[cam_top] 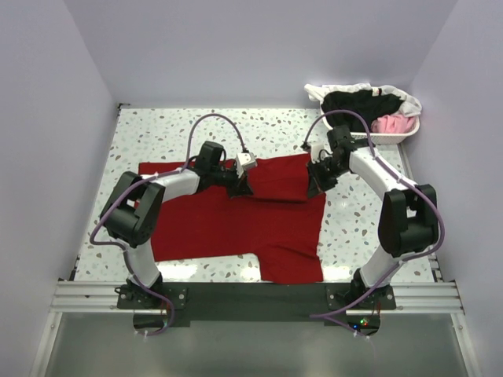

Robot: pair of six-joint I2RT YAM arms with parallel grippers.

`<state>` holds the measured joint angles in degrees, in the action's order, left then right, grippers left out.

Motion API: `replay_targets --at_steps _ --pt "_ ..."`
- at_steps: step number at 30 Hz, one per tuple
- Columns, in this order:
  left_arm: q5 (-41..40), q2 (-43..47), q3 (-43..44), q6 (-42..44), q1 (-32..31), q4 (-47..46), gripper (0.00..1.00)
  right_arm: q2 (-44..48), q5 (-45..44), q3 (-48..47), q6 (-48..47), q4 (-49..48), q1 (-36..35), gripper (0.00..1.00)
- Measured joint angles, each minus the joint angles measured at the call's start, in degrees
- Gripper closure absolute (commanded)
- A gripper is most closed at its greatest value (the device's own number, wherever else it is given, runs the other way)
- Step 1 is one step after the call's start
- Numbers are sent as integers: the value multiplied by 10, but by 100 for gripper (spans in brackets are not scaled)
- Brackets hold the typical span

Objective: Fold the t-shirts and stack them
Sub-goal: Fold the tshirt

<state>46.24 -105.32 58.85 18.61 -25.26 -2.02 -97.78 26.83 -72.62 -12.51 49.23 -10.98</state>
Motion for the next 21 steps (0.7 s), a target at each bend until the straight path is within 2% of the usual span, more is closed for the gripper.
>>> replay_targets --at_steps 9,12,13,15,16,19,21 --pt "-1 3 0 11 0 10 99 22 4 4 0 3 -12 100" --pt "-1 3 0 27 0 28 84 21 3 15 -5 5 -18 100" --pt "0 3 0 37 0 38 75 21 4 16 -8 7 -19 97" --pt "-1 4 0 63 1 66 69 18 4 15 -19 14 -19 85" --pt "-2 6 0 78 1 83 66 16 4 12 -26 20 -19 73" --pt "-3 19 0 125 6 137 62 6 4 -2 -49 46 -18 54" --pt "0 36 0 143 21 164 62 2 4 -19 -63 57 -18 50"
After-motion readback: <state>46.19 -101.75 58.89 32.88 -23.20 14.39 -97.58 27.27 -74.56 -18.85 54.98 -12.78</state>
